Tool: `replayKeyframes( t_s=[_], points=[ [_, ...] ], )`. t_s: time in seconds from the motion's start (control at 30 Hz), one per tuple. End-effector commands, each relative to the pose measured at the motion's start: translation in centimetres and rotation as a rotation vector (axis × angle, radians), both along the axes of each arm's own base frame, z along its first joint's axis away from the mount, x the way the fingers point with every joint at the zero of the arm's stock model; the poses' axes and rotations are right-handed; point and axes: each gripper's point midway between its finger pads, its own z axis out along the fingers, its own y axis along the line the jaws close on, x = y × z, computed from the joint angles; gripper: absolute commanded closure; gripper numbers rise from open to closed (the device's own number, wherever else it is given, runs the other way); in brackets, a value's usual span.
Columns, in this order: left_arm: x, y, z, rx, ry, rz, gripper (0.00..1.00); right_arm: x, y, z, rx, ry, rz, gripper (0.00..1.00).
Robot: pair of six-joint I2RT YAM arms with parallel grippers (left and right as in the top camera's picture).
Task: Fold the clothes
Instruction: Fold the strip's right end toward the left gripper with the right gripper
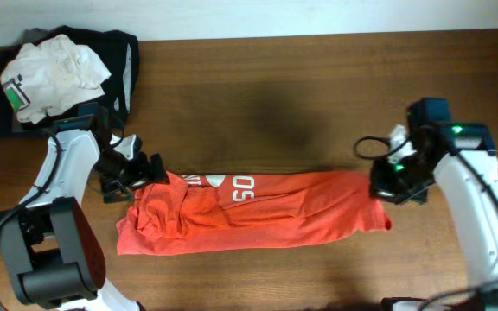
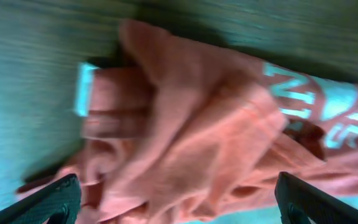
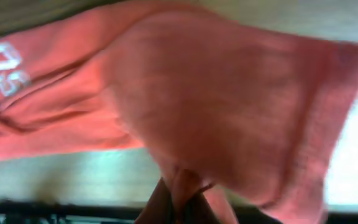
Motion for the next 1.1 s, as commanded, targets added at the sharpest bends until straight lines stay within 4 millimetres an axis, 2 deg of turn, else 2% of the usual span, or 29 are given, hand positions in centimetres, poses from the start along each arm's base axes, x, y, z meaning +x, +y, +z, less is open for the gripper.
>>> replayKeyframes(
  t_s=[0.0,0.13,0.17,0.2,0.23,0.27,0.33,0.37,0.4,0.43,0.47,0.5,0.6,0.67,0.73,0.8,0.83,0.87,0.93,1.07],
  points=[
    [-0.1,1.5,0.3,0.091,0.006,0.046,0.01,0.1,5.0,1.0,0.043,-0.056,0.109,0.96],
    [-0.4,1.5,0.3,0.090,0.017,0.045,0.01,-0.4,11.8,-0.9,0.064,-0.061,0.214,0.96],
    [-0.4,1.7,0.3,0.104,0.018,0.044,0.01,-0.5,14.6,-1.3,0.080,-0.093,0.279,0.96],
    [-0.5,1.9,0.2,0.115,0.020,0.043,0.01,-0.6,15.8,-1.5,0.085,-0.105,0.304,0.96],
    [-0.5,2.0,0.2,0.120,0.022,0.042,0.01,-1.0,17.7,-2.3,0.082,-0.100,0.325,0.96],
    [-0.5,2.0,0.2,0.123,0.023,0.041,0.01,-1.3,18.7,-3.1,0.074,-0.088,0.327,0.96],
    [-0.5,2.0,0.2,0.122,0.022,0.041,0.01,-2.0,20.9,-4.8,0.069,-0.060,0.365,0.91],
    [-0.5,2.0,0.2,0.122,0.022,0.041,0.01,-2.6,22.1,-6.0,0.062,-0.035,0.384,0.71],
    [-0.5,2.0,0.2,0.122,0.022,0.041,0.01,-3.4,23.3,-7.3,0.055,-0.013,0.418,0.16],
    [-0.5,2.0,0.2,0.123,0.022,0.041,0.01,-3.9,23.6,-8.0,0.043,0.006,0.437,0.01],
    [-0.5,2.0,0.2,0.122,0.022,0.041,0.01,-4.1,23.2,-7.8,0.030,0.018,0.435,0.01],
    [-0.5,2.0,0.2,0.122,0.022,0.041,0.01,-3.9,22.3,-6.8,0.009,0.019,0.433,0.02],
    [-0.6,2.0,0.2,0.123,0.023,0.041,0.01,-1.3,16.4,-2.6,-0.181,0.011,0.333,0.01],
    [-0.6,2.0,0.2,0.122,0.026,0.041,0.01,-0.5,14.4,-2.2,-0.198,0.028,0.317,0.01],
    [-0.6,2.0,0.2,0.121,0.025,0.041,0.01,-0.4,15.2,-3.7,-0.134,0.033,0.367,0.01],
    [-0.8,2.0,0.3,0.121,0.032,0.040,0.01,-0.4,17.0,-6.0,-0.058,0.002,0.389,0.01],
    [-0.8,2.0,0.3,0.121,0.035,0.040,0.01,-0.6,17.1,-7.0,-0.046,0.002,0.390,0.00],
    [-1.0,1.9,0.3,0.120,0.040,0.040,0.01,-1.1,17.4,-8.5,-0.015,0.010,0.390,0.08],
    [-1.0,1.9,0.3,0.120,0.040,0.040,0.01,-1.7,18.0,-9.7,0.038,0.015,0.396,0.20],
    [-1.0,1.9,0.3,0.120,0.041,0.039,0.01,-1.8,18.5,-10.8,0.075,0.008,0.381,0.36]
  ],
)
